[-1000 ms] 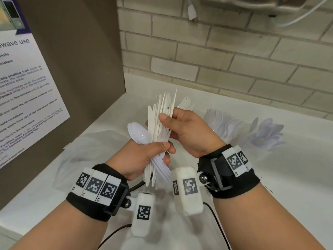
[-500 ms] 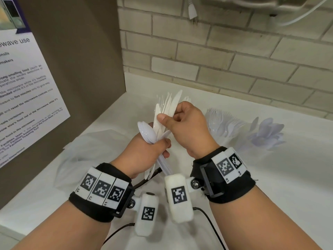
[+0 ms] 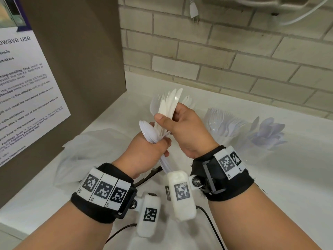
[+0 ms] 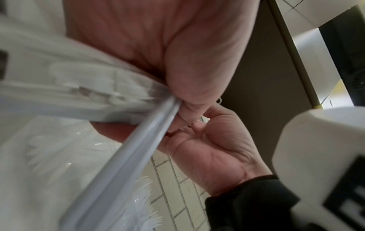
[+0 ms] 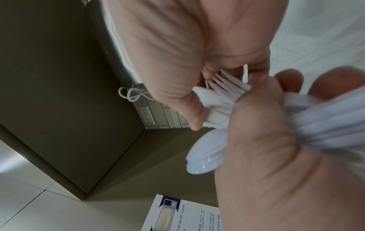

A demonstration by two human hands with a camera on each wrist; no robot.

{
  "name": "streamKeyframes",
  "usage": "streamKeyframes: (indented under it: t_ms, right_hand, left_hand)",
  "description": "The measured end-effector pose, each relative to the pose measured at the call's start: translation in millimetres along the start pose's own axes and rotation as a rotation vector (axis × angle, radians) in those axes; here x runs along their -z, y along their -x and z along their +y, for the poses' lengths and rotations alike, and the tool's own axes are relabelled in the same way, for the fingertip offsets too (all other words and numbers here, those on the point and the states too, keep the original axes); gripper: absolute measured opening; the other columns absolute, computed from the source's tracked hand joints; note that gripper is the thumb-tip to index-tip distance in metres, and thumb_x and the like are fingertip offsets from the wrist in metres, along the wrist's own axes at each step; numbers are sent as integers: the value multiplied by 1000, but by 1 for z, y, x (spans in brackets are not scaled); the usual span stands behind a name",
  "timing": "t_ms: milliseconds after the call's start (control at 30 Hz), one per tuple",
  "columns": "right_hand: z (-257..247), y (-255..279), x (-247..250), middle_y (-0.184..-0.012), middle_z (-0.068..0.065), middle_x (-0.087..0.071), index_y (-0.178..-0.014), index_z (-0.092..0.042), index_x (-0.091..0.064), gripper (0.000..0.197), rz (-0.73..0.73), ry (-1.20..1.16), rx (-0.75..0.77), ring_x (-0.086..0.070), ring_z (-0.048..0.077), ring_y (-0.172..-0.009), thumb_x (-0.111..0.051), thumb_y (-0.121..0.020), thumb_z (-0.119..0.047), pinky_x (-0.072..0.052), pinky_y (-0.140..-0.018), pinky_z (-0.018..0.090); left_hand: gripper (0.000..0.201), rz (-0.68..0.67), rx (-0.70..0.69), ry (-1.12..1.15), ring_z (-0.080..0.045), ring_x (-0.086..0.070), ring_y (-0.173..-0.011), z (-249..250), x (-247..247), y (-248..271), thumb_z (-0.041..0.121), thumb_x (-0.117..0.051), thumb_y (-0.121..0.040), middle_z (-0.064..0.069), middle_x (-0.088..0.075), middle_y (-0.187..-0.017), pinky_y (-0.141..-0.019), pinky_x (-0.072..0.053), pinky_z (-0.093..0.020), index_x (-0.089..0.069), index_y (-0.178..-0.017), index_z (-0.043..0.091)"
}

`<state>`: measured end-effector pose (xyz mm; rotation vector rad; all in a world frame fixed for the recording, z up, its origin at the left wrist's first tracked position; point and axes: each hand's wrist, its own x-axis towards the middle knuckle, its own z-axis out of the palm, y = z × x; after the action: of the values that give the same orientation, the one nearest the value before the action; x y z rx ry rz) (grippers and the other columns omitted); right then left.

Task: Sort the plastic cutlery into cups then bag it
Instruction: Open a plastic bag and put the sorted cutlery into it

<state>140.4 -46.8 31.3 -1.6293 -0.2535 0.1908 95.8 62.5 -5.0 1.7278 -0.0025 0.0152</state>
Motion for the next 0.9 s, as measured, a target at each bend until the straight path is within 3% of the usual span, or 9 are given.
streamKeyframes:
  t_ms: [133, 233, 300, 400, 467, 533, 667, 767, 900]
  right_hand:
    - [-2, 0, 3, -85, 2, -64, -107, -8, -59, 13, -43, -36, 9, -61, 17, -79, -55, -94, -7, -51, -79, 35]
    - [-4, -3, 6, -85, 0, -61, -105, -11, -58, 11, -45, -77, 13, -58, 14, -79, -51, -96, -8, -47, -75, 27]
    - [-4, -4, 7, -87, 1, -61, -107, -11, -58, 13, -66, -108, 11, -58, 16, -83, -54, -95, -13, -47, -74, 27]
    - [0, -6, 9, -88, -1, -65, -107, -14, -59, 28, -105, -37, 24, -63, 17, -88, -70, -82, -22, -50, -78, 31]
    - [0, -5, 8, -81, -3, -64, -97, -16, -60, 18, -124, 12, 27, -63, 13, -81, -71, -83, -13, -48, -73, 27]
    - [-1, -4, 8, -75, -4, -62, -89, -18, -59, 9, -144, 50, 24, -60, 11, -74, -65, -88, -12, -46, -70, 25]
    - [-5, -4, 11, -83, 2, -63, -89, -13, -56, 10, -201, 28, 49, -60, 23, -81, -52, -97, -17, -47, -76, 35]
    - [-8, -3, 17, -84, 7, -63, -91, -11, -53, 12, -262, -112, 77, -59, 28, -81, -45, -99, -14, -48, -74, 36]
    - [-7, -3, 21, -79, 8, -60, -96, -10, -51, 10, -316, -265, 112, -62, 26, -78, -48, -90, -17, -52, -76, 36]
  left_hand:
    - [14, 22, 26, 35, -8, -64, -61, -2, -3, 1, 11, -58, -91, -4, -63, -78, -61, -51, -28, -59, -105, 12]
    - [11, 0, 19, -2, -7, -63, -61, -2, -2, 2, 13, -58, -91, -5, -63, -77, -57, -49, -26, -60, -101, 17]
    - [9, -3, 13, -34, -4, -62, -59, -1, 0, 2, 14, -58, -91, -3, -62, -73, -57, -48, -27, -59, -98, 21]
    - [9, -2, 0, -57, -1, -60, -54, 1, 0, 2, 16, -56, -92, -1, -62, -67, -50, -46, -23, -59, -94, 25]
    - [10, -6, 2, -52, 0, -59, -51, 1, -2, 4, 16, -56, -92, -1, -62, -65, -42, -40, -17, -57, -93, 27]
    - [10, -8, 5, -37, -1, -61, -54, 0, -4, 6, 15, -56, -92, -1, -62, -68, -43, -40, -17, -57, -92, 24]
    - [12, -4, 0, -35, -11, -65, -64, -2, -3, 6, 16, -61, -88, -2, -62, -72, -54, -50, -30, -57, -98, 23]
    - [32, 2, -10, -103, -28, -68, -76, -2, -3, 7, 31, -60, -76, -10, -66, -85, -68, -57, -45, -56, -106, 23]
    - [39, 8, -32, -126, -35, -66, -79, -1, -3, 7, 36, -58, -73, -17, -67, -92, -70, -56, -47, -57, -107, 18]
